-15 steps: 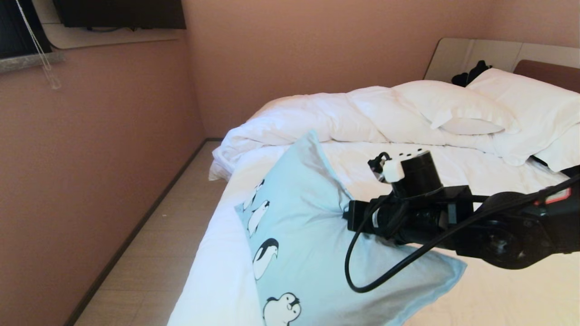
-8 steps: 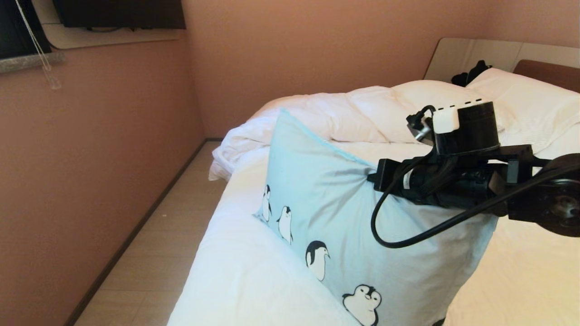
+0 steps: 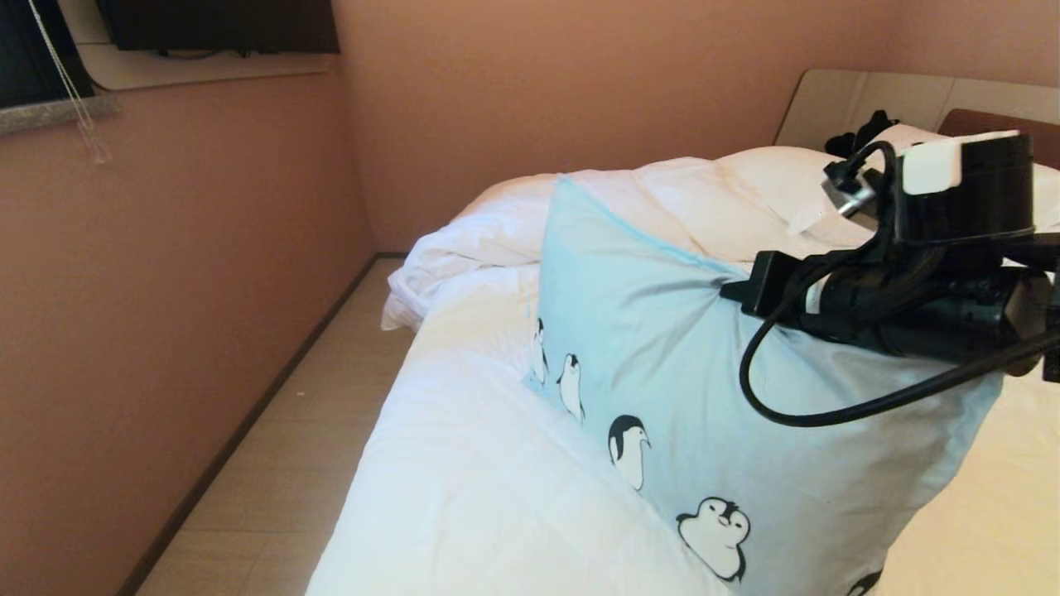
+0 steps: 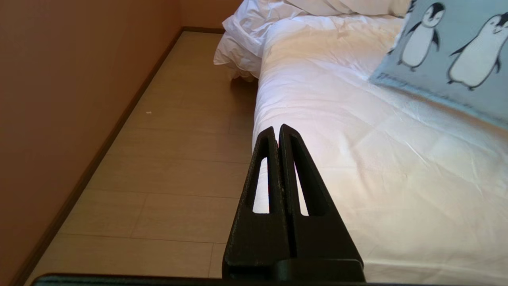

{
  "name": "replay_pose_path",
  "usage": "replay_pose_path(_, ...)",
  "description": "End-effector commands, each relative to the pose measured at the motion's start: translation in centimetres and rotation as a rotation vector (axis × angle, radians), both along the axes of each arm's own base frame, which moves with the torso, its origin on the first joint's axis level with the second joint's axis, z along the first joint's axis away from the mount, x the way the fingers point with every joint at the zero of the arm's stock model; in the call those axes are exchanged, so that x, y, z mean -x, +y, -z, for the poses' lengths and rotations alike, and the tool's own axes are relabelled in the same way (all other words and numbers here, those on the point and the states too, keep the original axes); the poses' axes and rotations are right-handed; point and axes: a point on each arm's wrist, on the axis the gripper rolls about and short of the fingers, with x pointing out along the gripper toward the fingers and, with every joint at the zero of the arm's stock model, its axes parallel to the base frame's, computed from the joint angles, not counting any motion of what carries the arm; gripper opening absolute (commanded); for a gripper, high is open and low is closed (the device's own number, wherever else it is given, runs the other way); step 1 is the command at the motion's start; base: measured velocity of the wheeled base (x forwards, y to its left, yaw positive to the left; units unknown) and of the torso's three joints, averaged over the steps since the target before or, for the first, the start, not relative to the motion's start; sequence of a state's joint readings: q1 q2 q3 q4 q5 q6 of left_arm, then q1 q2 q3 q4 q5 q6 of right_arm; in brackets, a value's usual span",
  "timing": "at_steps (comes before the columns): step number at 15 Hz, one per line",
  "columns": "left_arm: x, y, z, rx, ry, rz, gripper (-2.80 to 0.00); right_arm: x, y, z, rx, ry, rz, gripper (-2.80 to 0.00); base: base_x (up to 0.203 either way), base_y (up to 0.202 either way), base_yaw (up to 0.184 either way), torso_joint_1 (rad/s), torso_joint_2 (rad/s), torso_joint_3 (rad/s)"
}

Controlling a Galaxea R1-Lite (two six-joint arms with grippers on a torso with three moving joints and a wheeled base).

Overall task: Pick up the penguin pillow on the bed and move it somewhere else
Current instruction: Pick up the pillow, then move to the head of the bed

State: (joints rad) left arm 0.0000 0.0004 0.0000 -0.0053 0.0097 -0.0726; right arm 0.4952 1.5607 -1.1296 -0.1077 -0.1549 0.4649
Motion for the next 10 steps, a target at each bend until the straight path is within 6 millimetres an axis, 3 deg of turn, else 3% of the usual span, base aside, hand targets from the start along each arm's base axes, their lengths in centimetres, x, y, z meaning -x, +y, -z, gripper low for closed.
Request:
replay_pose_path(1,0.0,0.0,0.1,0.001,0.003,-0.001,-2.80,1.0,-1.1,-1.4,-0.019,-0.045,0.019,-2.80,0.000,0.000,0.000,0.000,0.00,0.000)
replay_pose_path(5,0.0,0.0,0.1,0.001,0.002,-0.001,-2.80,0.8,-2.6,-2.0,-0.021,-0.067,0.072,-2.80,0.000,0.000,0.000,0.000,0.00,0.000)
replay_pose_path(10,0.0,0.0,0.1,0.001,0.002,0.000,-2.80,0.2,-3.1,-1.8,-0.014,-0.072,0.140,-2.80,0.000,0.000,0.000,0.000,0.00,0.000)
